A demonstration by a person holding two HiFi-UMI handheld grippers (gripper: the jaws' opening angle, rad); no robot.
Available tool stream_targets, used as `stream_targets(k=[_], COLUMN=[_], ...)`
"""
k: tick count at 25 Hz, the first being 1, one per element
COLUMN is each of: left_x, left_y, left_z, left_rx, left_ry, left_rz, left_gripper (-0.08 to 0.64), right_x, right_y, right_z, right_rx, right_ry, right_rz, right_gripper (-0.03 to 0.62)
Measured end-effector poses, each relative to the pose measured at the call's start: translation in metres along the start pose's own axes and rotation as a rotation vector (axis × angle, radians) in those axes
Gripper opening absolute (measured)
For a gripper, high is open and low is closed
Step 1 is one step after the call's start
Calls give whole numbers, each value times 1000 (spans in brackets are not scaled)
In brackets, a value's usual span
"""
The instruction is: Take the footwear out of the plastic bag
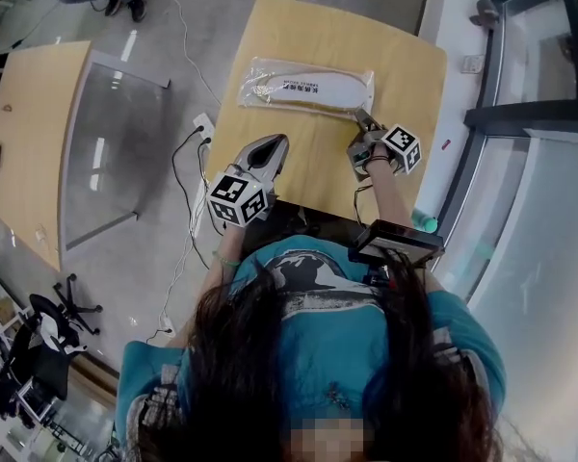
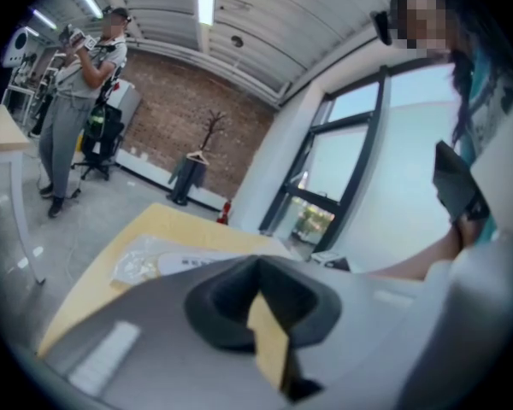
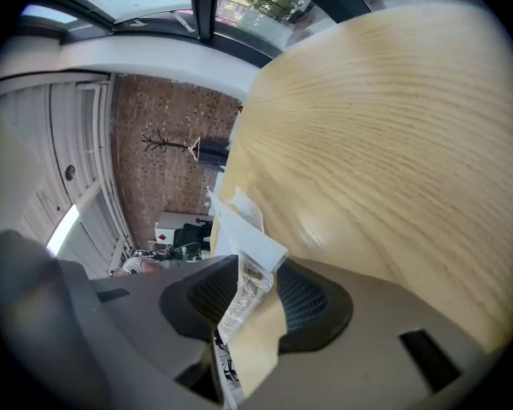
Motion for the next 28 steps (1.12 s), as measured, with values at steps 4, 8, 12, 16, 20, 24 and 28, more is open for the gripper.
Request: stream_targets(k=[4,8,12,16,20,24,28], left_x=[9,11,11,6,1,-5,-15], left_y=[0,0,2,9,16,26,50], left_z=[-4,-6,-6,-4,-7,-17,-26], left_rx=[0,5,18,66,237,409,539], left_ry=[-23,-27,-6,31,101,129,149], left_rz=[2,7,13,-4,41,103,71], left_gripper=[2,2,2,5,48,61,101], right_x=[-6,-2,7,23,40,60,78], right_y=[-4,0,13,28,44,54,59], right_z=[-3,-9,-14,-17,-24,-31,-28], right_rx=[-50,-84,-101,-135,-157,-160,-172], right_ry=[-40,-90,-132,-176,-227,-279,-284], right_rz=[12,-12,-24,-39,-66,-71,-58], right_gripper=[130,76,60,48,40,31,26])
Point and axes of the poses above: the fingertips, and each gripper's own axes: x backward along the fingers, z to its right, y out of its underside, the point moved 2 cm from there along x, backward along the fingers, and after that the axes turned 11 degrees about y, right-handed, at the moved point
